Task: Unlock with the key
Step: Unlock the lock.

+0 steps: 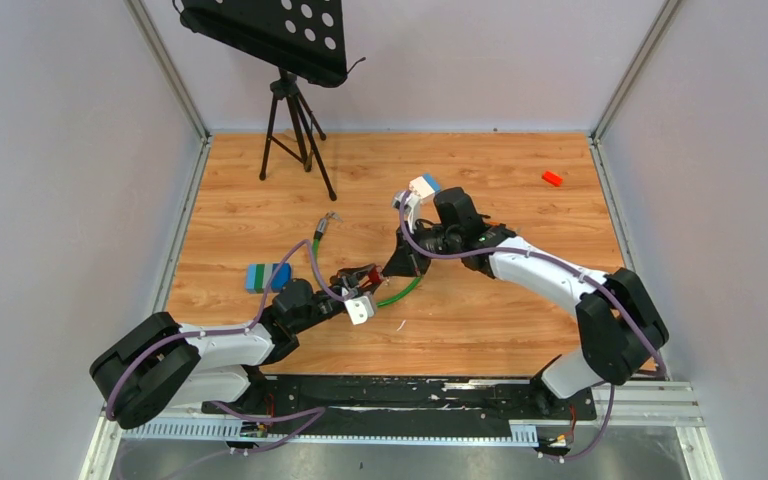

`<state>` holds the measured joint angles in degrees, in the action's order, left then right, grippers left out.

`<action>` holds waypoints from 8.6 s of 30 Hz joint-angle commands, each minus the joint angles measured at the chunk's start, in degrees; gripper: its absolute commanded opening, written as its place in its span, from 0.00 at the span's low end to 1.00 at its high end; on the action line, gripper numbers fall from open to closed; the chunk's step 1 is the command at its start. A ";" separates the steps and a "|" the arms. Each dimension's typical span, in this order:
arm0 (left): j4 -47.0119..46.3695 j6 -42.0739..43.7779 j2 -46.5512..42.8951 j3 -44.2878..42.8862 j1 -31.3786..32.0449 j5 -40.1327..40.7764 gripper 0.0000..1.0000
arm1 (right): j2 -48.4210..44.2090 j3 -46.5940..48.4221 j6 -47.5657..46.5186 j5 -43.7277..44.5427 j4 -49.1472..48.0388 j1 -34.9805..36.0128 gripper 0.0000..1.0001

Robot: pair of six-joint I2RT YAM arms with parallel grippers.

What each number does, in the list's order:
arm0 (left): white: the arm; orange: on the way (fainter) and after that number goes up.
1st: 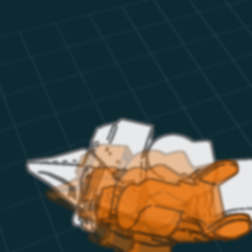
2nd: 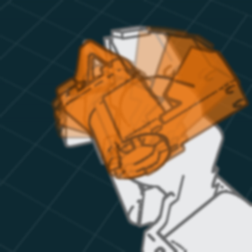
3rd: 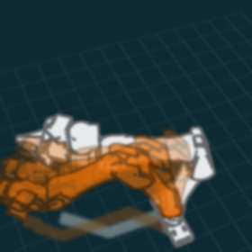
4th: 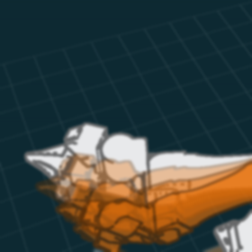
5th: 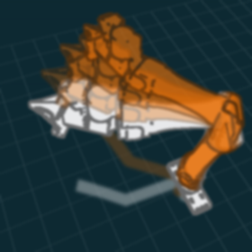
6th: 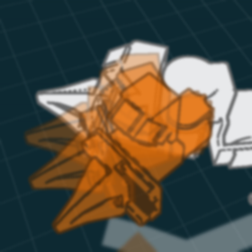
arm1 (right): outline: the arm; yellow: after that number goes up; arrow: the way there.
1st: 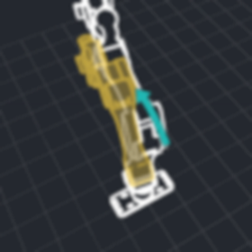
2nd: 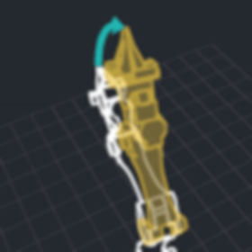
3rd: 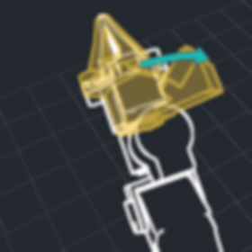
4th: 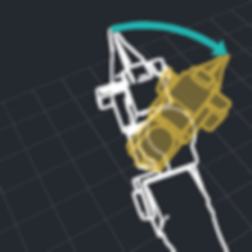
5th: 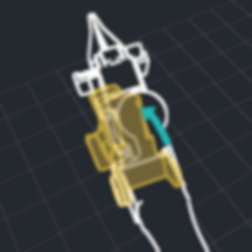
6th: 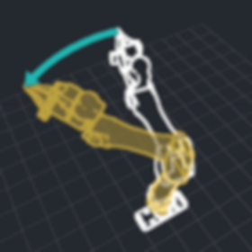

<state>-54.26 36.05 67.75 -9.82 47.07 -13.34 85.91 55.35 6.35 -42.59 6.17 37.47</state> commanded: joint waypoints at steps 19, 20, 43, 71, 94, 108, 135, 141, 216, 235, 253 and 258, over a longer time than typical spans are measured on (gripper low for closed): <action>-7.51 -6.19 -1.55 -5.62 1.01 -2.03 0.00 | 6.66 0.99 4.86 0.93 -9.31 1.15 0.00; -6.96 -6.47 -1.56 -6.03 1.01 -1.99 0.00 | 7.05 0.94 5.32 0.93 -9.60 1.17 0.00; -1.07 7.37 -2.25 -9.09 2.94 7.80 0.00 | 14.97 3.03 16.65 -1.58 -9.39 -2.19 0.00; -0.02 20.79 -0.27 -10.07 9.63 19.19 0.00 | 13.68 2.50 24.07 -15.56 -13.97 -10.99 0.46; 37.99 -8.33 -0.72 -26.07 -2.35 -24.80 0.00 | -16.92 3.89 -40.87 -11.14 20.11 -8.95 0.50; 41.07 -7.77 -0.35 -26.92 -2.36 -28.71 0.00 | -18.18 3.61 -53.58 -2.40 28.53 0.15 0.39; 41.34 -7.68 -0.44 -26.90 -2.38 -29.32 0.00 | -18.15 -0.56 -53.74 6.29 25.58 7.66 0.28; 41.17 -7.74 -0.50 -26.93 -2.37 -29.61 0.00 | -17.40 -1.78 -52.21 7.77 23.04 7.96 0.21; 27.25 -1.34 0.93 -22.65 2.58 5.00 0.08 | 13.44 14.13 -9.10 -21.95 13.91 -10.62 0.00; 66.17 -0.03 2.42 -43.01 -0.97 -18.94 0.90 | -8.35 8.01 -42.21 -16.17 33.84 -13.79 0.00; 81.85 -1.58 18.79 -59.42 -1.01 -24.92 0.17 | -13.72 4.57 -42.06 -15.35 31.03 -13.75 0.00; 82.20 -2.52 19.52 -60.13 -1.01 -25.66 0.00 | -16.80 0.81 -41.71 -12.12 27.71 -13.80 0.05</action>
<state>25.76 35.29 87.24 -67.40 46.30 -37.21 72.79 58.08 -34.26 -55.33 38.70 23.55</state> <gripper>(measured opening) 0.037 0.232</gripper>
